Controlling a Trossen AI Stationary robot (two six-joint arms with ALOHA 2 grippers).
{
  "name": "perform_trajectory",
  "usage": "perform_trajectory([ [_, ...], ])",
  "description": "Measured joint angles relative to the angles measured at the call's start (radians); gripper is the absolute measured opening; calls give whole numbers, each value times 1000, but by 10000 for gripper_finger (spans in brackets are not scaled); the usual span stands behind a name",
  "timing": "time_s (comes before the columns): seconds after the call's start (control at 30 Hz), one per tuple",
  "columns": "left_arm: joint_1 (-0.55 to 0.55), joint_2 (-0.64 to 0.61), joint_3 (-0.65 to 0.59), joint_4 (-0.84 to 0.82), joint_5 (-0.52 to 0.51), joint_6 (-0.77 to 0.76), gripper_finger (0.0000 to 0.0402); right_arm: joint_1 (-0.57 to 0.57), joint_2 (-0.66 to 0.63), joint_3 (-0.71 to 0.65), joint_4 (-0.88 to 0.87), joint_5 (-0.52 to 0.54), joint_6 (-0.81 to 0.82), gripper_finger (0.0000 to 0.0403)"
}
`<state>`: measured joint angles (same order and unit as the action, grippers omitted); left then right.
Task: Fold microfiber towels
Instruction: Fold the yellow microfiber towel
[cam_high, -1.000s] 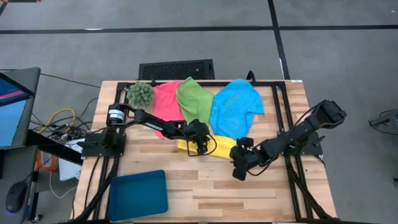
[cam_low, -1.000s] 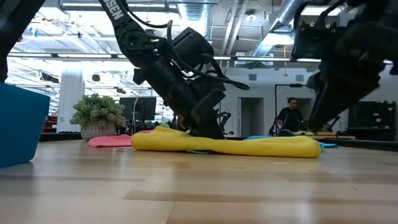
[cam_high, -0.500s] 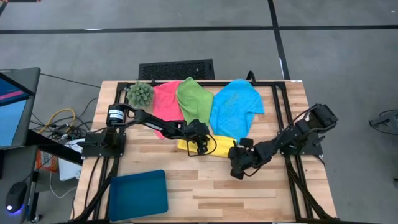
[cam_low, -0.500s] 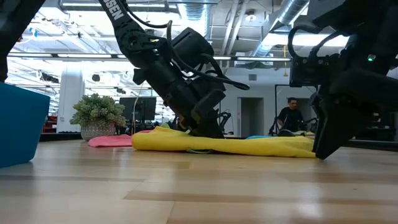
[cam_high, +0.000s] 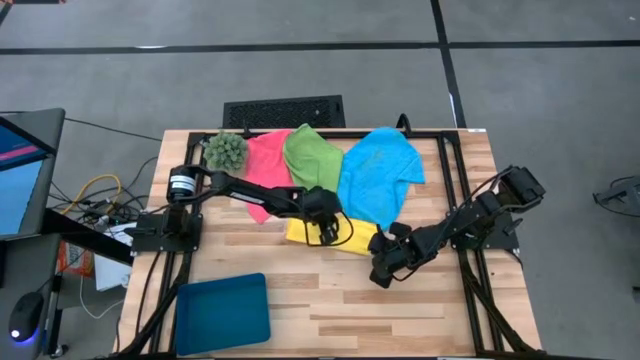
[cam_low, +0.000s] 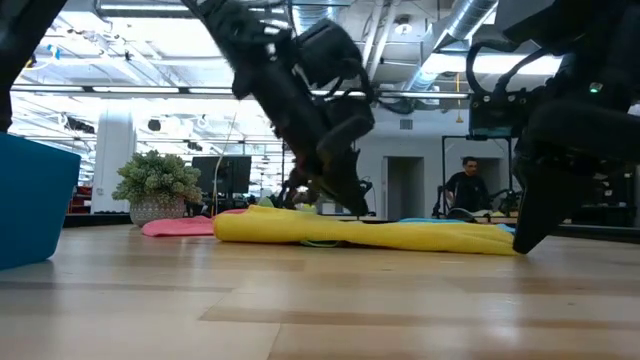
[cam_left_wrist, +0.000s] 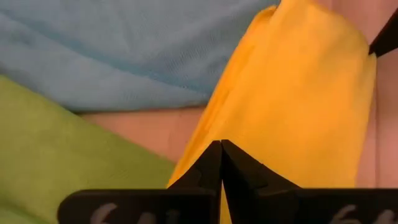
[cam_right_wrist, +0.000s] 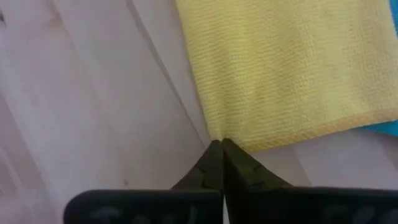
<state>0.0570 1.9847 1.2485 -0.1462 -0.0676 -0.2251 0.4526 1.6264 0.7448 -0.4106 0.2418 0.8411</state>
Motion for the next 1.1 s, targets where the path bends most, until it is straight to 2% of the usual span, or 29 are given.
perform_trajectory([
  [0.1,-9,-3,36,-100,37,21,0,1,0,0,1,9,8,34],
  [0.27,-70,-3,20,-130,75,31,0,1,1,-1,4,12,8,31],
  [0.53,-150,-2,-11,-48,-79,16,0,1,2,-2,15,16,8,30],
  [1.1,-167,-2,-12,-15,-54,-13,0,1,3,-3,52,16,7,37],
])
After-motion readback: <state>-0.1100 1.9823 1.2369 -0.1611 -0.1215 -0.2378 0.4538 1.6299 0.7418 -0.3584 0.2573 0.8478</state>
